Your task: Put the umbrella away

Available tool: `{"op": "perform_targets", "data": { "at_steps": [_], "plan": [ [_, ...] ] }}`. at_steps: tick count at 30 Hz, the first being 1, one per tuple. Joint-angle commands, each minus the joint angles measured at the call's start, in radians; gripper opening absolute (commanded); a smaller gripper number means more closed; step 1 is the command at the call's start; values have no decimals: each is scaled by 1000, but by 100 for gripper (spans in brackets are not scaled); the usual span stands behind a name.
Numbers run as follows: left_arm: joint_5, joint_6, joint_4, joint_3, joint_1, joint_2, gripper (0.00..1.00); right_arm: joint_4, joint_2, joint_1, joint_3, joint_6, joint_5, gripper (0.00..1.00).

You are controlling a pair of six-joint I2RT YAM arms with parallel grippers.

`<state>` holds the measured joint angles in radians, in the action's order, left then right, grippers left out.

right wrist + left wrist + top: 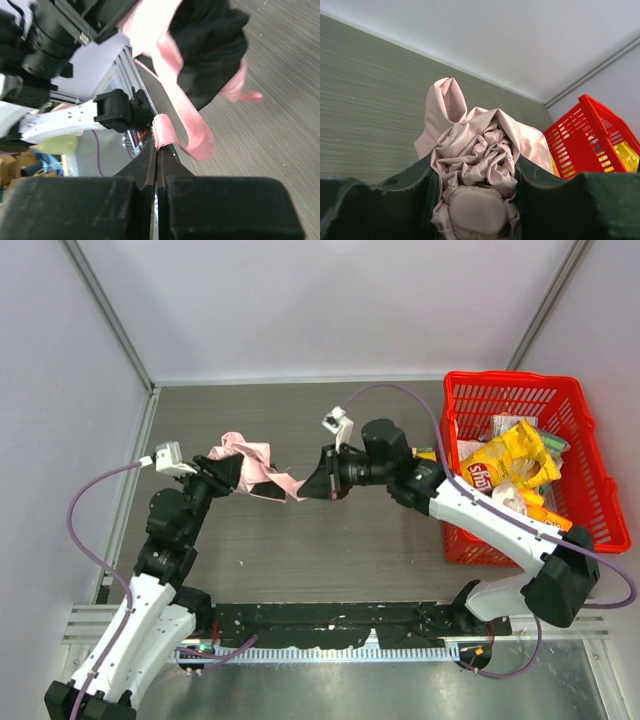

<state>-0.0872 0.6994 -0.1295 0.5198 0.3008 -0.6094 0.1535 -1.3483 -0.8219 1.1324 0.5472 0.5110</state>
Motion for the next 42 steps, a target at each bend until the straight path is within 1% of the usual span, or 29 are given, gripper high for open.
{"op": "perform_targets", "data": {
  "at_steps": [1,2,6,11,13,15,19,20,23,26,28,31,36,38,40,41,42],
  "plan": [
    [41,-74,-71,-29,0,79,0,8,26,92,53,80,217,1],
    [37,-77,-65,-30,-2,89,0,8,26,101,61,82,257,1],
    [29,-95,-48,-38,-2,112,0,-34,38,118,73,137,311,1],
    [37,-123,-35,-30,-2,102,0,-291,58,125,56,315,374,1],
    [41,-132,-38,-35,-2,99,0,-354,58,133,64,368,380,1],
    [46,-136,-41,-41,0,102,0,-365,55,145,87,385,379,1],
    [82,-132,-64,-61,-2,115,0,-370,38,176,112,378,379,1],
    [121,-126,-76,-72,-2,129,0,-370,32,179,118,373,380,1],
    [161,-95,-120,-107,-2,171,0,-368,-3,201,157,352,396,1],
    [165,-40,-171,-155,-2,229,0,-364,-32,219,207,344,409,1],
    [141,1,-203,-191,-2,284,0,-339,-41,228,228,323,409,1],
    [68,48,-243,-247,-2,365,0,-331,-37,242,231,307,412,1],
    [-61,49,-194,-261,-2,471,0,-307,1,251,195,295,402,1],
    [-114,29,-183,-256,0,497,0,-282,33,251,158,284,362,1],
    [-147,-11,-194,-250,-2,507,0,-220,67,254,120,254,304,1],
    [-154,-23,-202,-245,-2,498,0,-160,75,253,103,240,247,1],
    [-145,-37,-203,-236,0,488,0,-103,90,253,96,211,223,2]
  ]
}}
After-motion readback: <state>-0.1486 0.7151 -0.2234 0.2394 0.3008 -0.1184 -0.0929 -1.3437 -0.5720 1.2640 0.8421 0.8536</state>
